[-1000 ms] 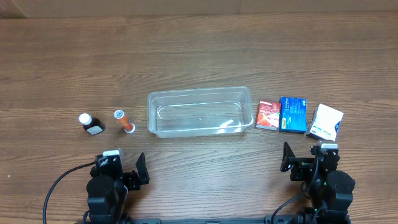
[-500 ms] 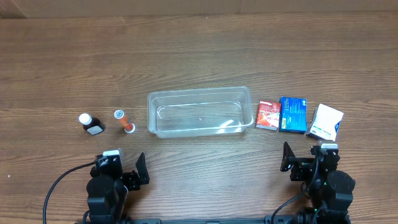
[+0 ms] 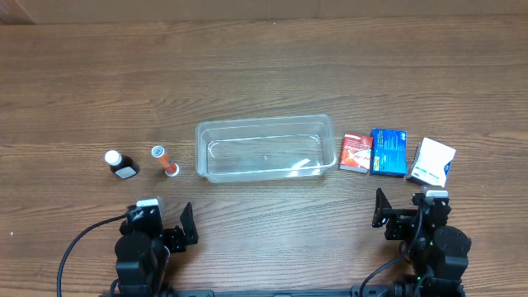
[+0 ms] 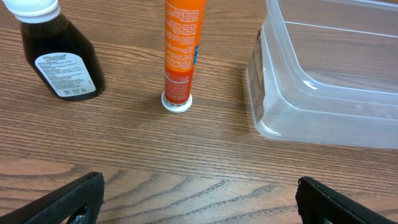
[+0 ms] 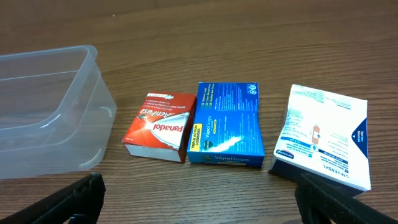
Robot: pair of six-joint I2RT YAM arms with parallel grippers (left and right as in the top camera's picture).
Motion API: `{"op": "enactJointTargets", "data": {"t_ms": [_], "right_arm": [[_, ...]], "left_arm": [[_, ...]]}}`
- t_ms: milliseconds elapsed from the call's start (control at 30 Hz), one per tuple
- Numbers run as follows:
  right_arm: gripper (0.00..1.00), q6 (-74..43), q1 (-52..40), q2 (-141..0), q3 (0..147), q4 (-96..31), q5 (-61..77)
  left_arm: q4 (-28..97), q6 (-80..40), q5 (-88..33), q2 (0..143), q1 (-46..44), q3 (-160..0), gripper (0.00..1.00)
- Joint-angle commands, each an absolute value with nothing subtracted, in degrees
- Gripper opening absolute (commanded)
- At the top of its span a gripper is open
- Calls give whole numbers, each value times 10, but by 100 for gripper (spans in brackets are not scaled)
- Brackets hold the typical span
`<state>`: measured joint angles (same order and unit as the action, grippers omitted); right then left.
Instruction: Pack container
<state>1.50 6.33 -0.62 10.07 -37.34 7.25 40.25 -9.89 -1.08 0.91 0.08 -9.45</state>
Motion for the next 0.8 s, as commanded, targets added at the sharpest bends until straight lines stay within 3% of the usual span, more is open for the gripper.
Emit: {"op": "enactJointTargets", "data": {"t_ms": [0, 100, 333, 400, 533, 767], "right_arm": [[100, 16, 63, -2, 91, -375, 74], [100, 35, 63, -2, 91, -382, -42], [100, 34, 63, -2, 91, -376, -44], [100, 21, 63, -2, 91, -322, 19], [100, -37, 63, -2, 91, -218, 273], [100, -76, 63, -2, 108, -197, 269]], "left_arm": [[401, -90, -7, 3, 0, -91, 100], [401, -90, -7, 3, 0, -91, 100], [401, -90, -7, 3, 0, -91, 100], [401, -90, -7, 3, 0, -91, 100], [401, -90, -7, 3, 0, -91, 100], [401, -90, -7, 3, 0, -91, 100]]}}
